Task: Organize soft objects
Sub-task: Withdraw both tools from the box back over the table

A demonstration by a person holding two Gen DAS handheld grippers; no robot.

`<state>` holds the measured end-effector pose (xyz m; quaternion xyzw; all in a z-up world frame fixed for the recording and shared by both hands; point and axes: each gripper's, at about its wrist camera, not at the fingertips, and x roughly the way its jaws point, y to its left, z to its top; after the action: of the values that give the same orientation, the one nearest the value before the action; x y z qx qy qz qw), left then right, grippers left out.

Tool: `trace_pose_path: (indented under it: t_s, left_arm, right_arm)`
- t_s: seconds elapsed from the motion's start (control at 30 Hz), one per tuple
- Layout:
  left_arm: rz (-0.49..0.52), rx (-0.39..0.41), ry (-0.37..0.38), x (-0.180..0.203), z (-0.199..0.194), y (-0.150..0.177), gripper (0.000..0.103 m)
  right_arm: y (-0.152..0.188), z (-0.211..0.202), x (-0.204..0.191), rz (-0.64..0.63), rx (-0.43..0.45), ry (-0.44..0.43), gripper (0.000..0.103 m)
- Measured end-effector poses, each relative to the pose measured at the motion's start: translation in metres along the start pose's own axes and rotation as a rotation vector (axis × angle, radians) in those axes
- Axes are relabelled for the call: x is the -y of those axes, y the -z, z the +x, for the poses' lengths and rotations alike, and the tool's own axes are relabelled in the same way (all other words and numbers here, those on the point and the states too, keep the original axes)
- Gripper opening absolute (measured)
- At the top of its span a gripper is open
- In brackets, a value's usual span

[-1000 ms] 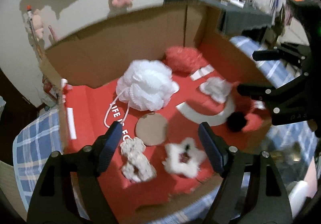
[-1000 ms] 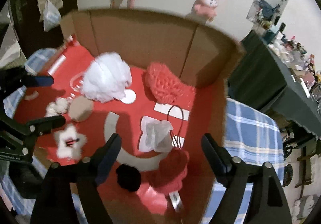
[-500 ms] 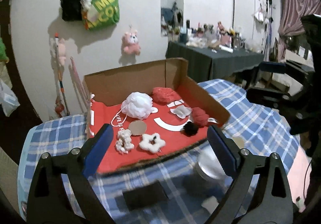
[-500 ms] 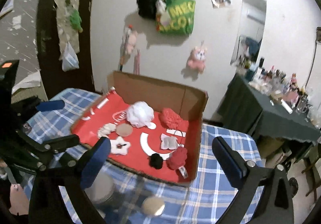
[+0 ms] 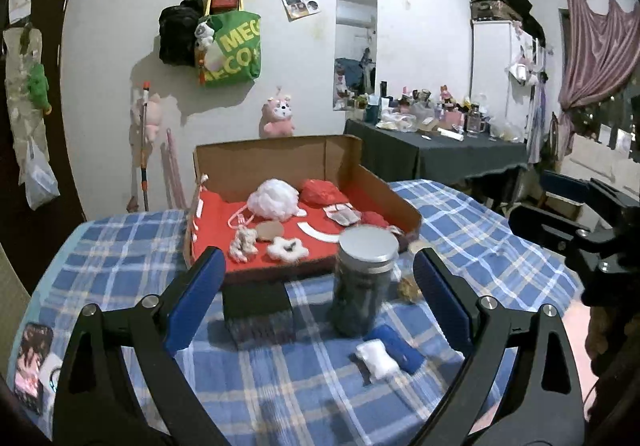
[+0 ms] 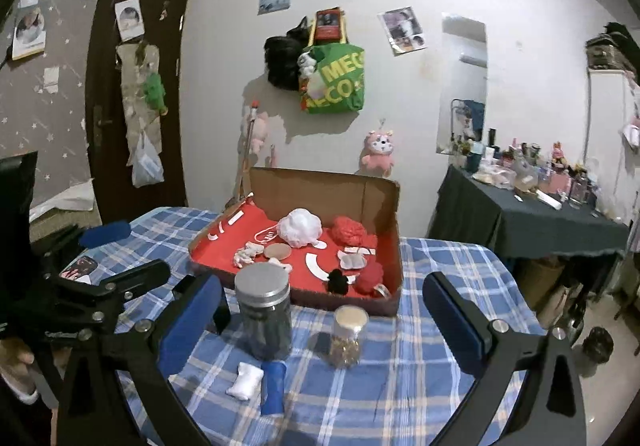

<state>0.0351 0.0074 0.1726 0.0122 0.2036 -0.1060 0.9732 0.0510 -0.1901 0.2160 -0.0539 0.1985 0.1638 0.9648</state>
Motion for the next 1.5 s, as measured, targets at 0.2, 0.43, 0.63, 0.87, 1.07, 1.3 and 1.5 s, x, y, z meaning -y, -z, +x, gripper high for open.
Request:
trace_pose_path:
  t_s: [0.2,0.43,0.63,0.87,1.07,1.3,1.5]
  left_arm:
    - [0.013,0.036,-0.043,0.007,-0.01,0.023,0.096]
    - [0.001,0.044,-0.041,0.009,-0.009,0.046,0.096]
    - [-0.021,0.008,-0.035,0.009,0.002,0.063,0.096]
    - [-0.028,-0.059,-0.044,0.009,0.019,0.081,0.096]
    - [-0.045,-0.129,-0.044,0.006,0.038,0.096,0.096]
    - [-0.046,-0.191,-0.049,0.005,0.055,0.107,0.096]
    - [-0.064,-0.249,-0.039,0.001,0.068,0.113,0.096]
  right_arm:
    - [0.035,-0.016,-0.004,0.031,0.045,0.064,0.103]
    - [0.072,-0.02,-0.013,0.028,0.095,0.131,0.103]
    - [0.097,-0.008,-0.02,0.021,0.066,0.136,0.103]
    - [0.115,0.011,-0.019,0.046,-0.007,0.12,0.103]
    - [0.128,0.022,-0.017,0.068,-0.052,0.121,0.103]
    - [0.139,0.036,-0.014,0.079,-0.105,0.129,0.103]
    - [0.146,0.047,-0.009,0.099,-0.151,0.111,0.103]
